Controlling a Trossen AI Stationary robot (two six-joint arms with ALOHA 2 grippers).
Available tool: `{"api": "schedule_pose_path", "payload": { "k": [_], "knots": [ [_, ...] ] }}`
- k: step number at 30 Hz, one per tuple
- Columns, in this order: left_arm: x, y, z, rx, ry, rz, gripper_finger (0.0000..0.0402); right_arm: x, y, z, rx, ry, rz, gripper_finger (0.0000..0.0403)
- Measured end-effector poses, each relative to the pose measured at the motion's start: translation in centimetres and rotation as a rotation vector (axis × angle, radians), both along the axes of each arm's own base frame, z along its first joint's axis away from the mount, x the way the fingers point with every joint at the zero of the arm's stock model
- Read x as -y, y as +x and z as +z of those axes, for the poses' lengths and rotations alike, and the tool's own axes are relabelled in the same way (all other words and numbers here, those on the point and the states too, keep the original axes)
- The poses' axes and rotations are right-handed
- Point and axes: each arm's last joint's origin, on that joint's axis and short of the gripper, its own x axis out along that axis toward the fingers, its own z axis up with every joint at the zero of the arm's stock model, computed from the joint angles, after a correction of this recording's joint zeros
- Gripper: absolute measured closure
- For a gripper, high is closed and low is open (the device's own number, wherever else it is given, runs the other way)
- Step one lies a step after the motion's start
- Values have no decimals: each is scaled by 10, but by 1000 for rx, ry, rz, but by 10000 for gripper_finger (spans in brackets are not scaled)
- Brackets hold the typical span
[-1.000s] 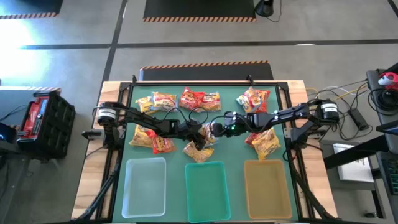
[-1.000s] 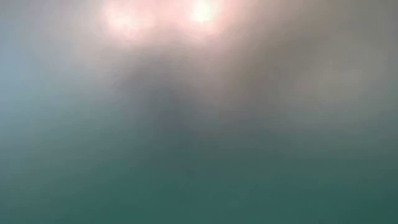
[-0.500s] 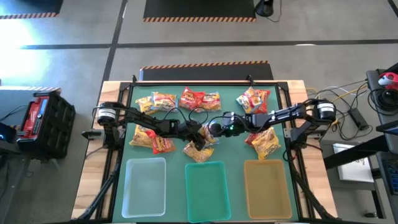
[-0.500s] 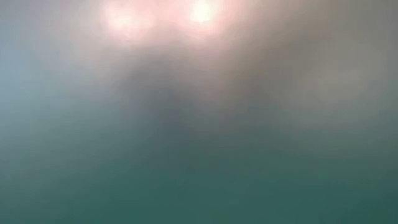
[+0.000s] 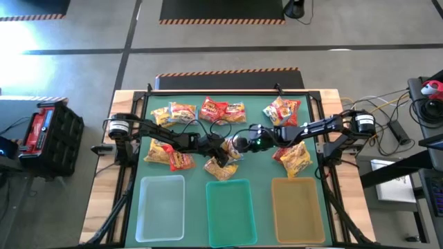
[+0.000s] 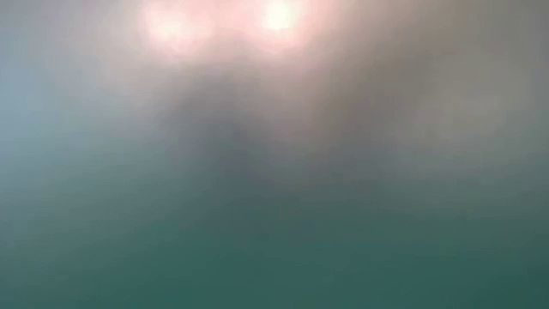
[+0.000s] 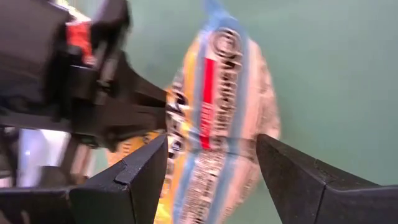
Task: Sort Maruchan noodles
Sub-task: Put the blue noodle pack into the yellow bin
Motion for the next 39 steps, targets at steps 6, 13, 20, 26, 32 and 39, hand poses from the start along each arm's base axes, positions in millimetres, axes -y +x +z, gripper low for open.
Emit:
{"api": "schedule_pose_path", "payload": {
  "k": [6,13,20,26,32,39],
  "knots": [
    [0,0,0,1,-5,5,402,0,1,1,17,-43,42,167],
    [0,0,0,3,-17,17,402,0,1,1,10,-33,26,167],
    [0,0,0,4,-24,24,402,0,1,1,15,-2,11,167],
    [0,0,0,10,-24,24,402,1,1,0,16,31,105,167],
    [0,1,1,25,-23,24,402,4,1,-1,13,55,5,167],
    [0,1,1,27,-21,26,402,3,1,0,17,26,85,167]
  ]
}}
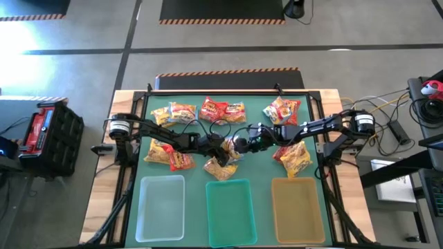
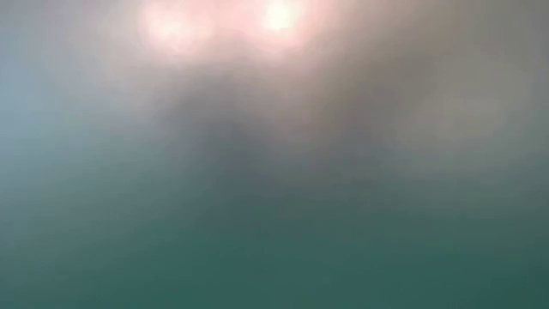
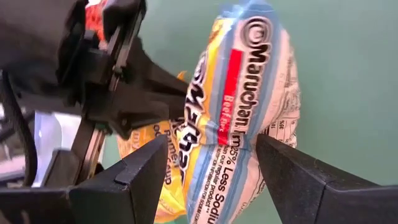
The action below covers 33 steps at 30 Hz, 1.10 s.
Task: Sort Maruchan noodles
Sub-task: Put the blue noodle pack into the yellow bin
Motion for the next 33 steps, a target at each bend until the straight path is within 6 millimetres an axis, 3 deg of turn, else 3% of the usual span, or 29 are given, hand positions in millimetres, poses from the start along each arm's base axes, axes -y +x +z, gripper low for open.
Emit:
{"api": "schedule_pose_path", "payload": {
  "k": [6,13,17,29,33],
  "knots": [
    [0,0,0,1,3,2,402,5,0,3,30,-26,84,167],
    [-1,0,1,7,17,17,402,15,-1,7,58,-56,60,163],
    [-1,0,1,7,18,18,402,14,-1,8,77,-118,164,153],
    [-1,1,1,9,18,19,402,28,-4,8,85,-49,134,129],
    [-1,1,1,9,18,19,402,34,-8,5,44,53,107,119]
  ]
}}
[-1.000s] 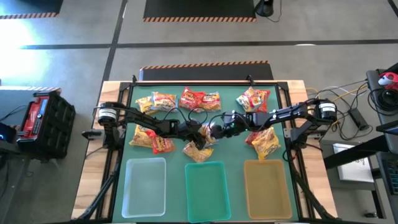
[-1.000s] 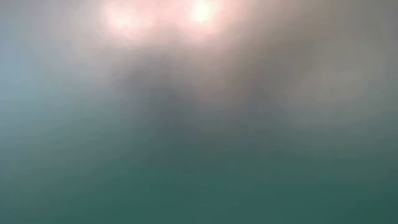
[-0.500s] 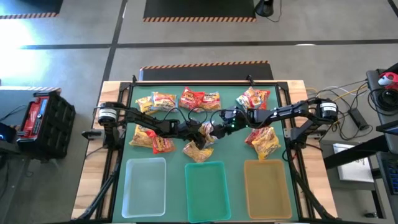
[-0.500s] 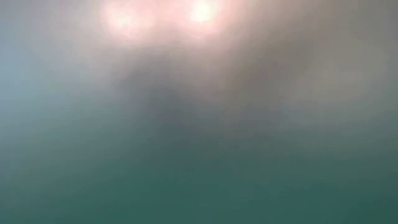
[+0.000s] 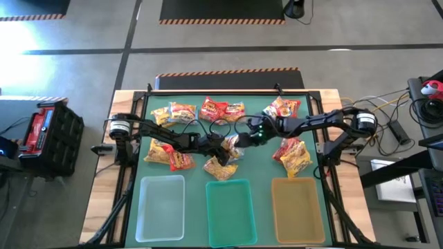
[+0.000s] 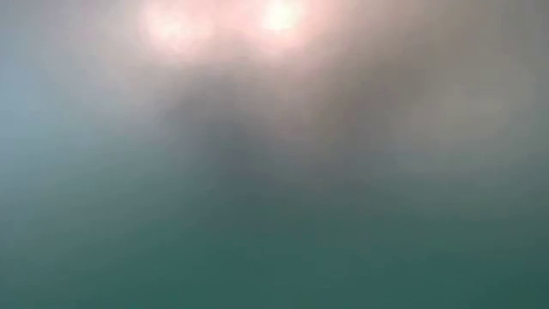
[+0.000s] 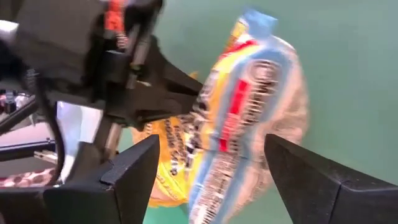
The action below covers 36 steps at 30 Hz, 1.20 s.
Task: Sort Maruchan noodles
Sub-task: Put the blue noodle pack into the yellow bin
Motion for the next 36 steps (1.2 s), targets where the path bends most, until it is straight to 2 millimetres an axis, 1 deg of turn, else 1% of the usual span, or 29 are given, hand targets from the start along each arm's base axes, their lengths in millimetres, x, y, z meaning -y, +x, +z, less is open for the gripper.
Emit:
{"api": "schedule_pose_path", "payload": {
  "k": [7,11,14,17,20,23,30,36],
  "knots": [
    [0,0,0,0,0,0,402,3,-2,-1,-11,-36,11,96],
    [0,0,0,0,0,0,402,4,-2,-2,-34,-34,-57,87],
    [0,0,0,0,0,0,402,4,-2,-2,-38,-35,-64,68],
    [0,0,0,1,0,0,402,4,-3,-3,-45,-34,-63,39],
    [0,0,0,2,0,0,402,7,-3,-3,-55,-87,-121,21],
    [0,1,1,8,1,0,402,8,-3,-3,-58,-116,-156,18],
    [0,2,2,26,3,1,402,6,-1,-2,-42,-113,-141,18],
    [0,2,1,27,3,1,402,2,0,-3,-50,-53,-153,18]
  ]
}}
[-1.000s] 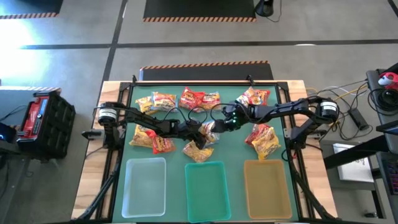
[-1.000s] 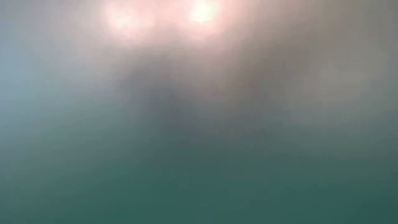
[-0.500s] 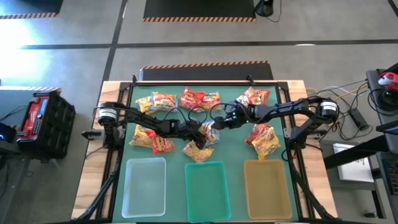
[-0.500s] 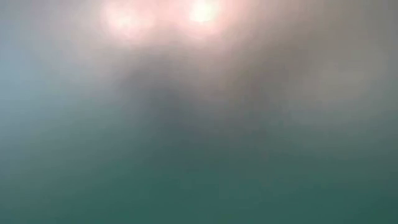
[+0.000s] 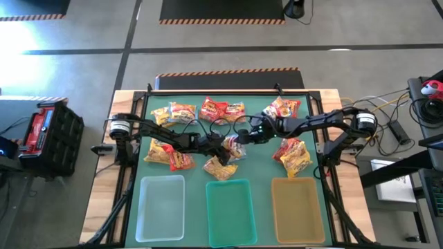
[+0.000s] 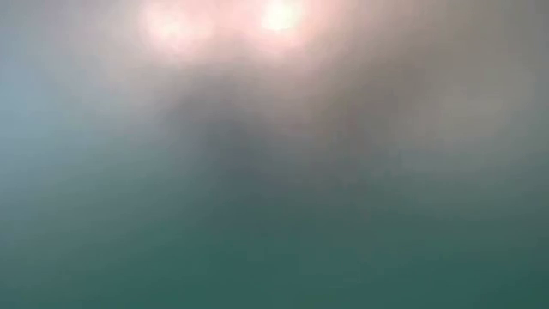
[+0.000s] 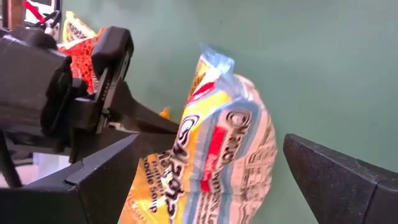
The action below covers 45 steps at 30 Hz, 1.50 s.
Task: Sort Maruchan noodles
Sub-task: Put the blue noodle pack into the yellow bin
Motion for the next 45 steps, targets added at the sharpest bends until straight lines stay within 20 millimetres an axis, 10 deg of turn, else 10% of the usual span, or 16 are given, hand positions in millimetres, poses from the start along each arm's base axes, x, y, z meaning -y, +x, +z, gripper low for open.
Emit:
{"api": "schedule_pose_path", "payload": {
  "k": [31,45],
  "knots": [
    [6,11,-21,83,-84,52,402,-11,5,-24,-100,57,8,21],
    [6,11,-21,83,-93,60,402,-11,6,-23,-89,47,14,165]
  ]
}}
